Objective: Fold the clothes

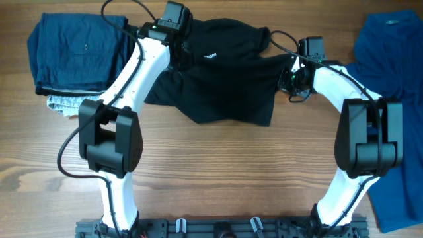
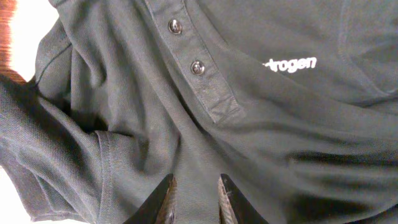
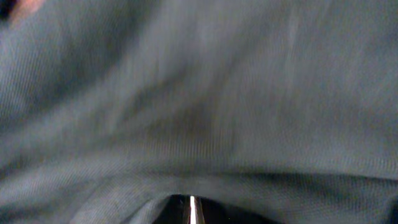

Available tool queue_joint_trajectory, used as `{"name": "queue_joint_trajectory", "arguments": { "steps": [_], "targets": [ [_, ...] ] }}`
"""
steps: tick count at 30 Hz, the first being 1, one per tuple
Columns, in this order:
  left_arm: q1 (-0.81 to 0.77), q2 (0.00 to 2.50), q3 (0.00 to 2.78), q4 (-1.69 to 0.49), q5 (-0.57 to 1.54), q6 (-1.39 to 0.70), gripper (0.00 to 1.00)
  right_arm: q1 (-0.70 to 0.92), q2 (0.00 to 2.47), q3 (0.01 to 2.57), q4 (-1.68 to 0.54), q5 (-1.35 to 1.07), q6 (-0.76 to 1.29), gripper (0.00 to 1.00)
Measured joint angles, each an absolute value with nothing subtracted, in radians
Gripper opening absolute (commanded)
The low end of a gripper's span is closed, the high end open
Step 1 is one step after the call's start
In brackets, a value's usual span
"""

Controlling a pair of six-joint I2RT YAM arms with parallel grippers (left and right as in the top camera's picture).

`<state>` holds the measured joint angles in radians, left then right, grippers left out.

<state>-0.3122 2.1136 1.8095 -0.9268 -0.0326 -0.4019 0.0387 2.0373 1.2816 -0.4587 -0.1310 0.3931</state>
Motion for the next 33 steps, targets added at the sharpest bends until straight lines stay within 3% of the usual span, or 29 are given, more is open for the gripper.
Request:
{"name": "queue_joint_trajectory", "arguments": {
  "steps": [7,15,18,21,23,26,30,32,33],
  "targets": [
    [-0.312,2.13,1.808,-0.885,-0.029,-0.402,0.21,0.014,2.079,1.268,-0.189,0.047,0.385,0.08],
    [-0.313,2.223,1.806,-0.776,-0.024,-0.402,0.13,-0.028,2.122,1.272,-0.051,0.08,0.297,0.13],
    [-0.313,2.259,1.806,-0.754,-0.018,-0.402,0.13,-0.028,2.14,1.395,-0.261,0.052,0.226,0.08],
    [-0.313,2.259,1.805,-0.762,-0.017,-0.402,0.13,-0.032,2.151,1.6,-0.616,-0.074,0.196,0.11],
    [-0.313,2.259,1.805,-0.792,-0.017,-0.402,0.17,-0.032,2.146,1.726,-0.836,-0.202,0.205,0.05],
    [-0.313,2.259,1.805,-0.838,-0.017,-0.402,0.19,-0.032,2.145,1.742,-1.081,-0.276,0.253,0.04],
    [-0.313,2.259,1.805,-0.857,-0.017,-0.402,0.21,-0.017,2.145,1.686,-1.155,-0.324,0.271,0.04],
    [-0.313,2.259,1.805,-0.849,-0.017,-0.402,0.22,0.025,2.145,1.637,-1.138,-0.341,0.263,0.13],
    [-0.313,2.259,1.805,-0.848,-0.017,-0.402,0.22,0.055,2.145,1.608,-1.125,-0.348,0.268,0.24]
  ]
}}
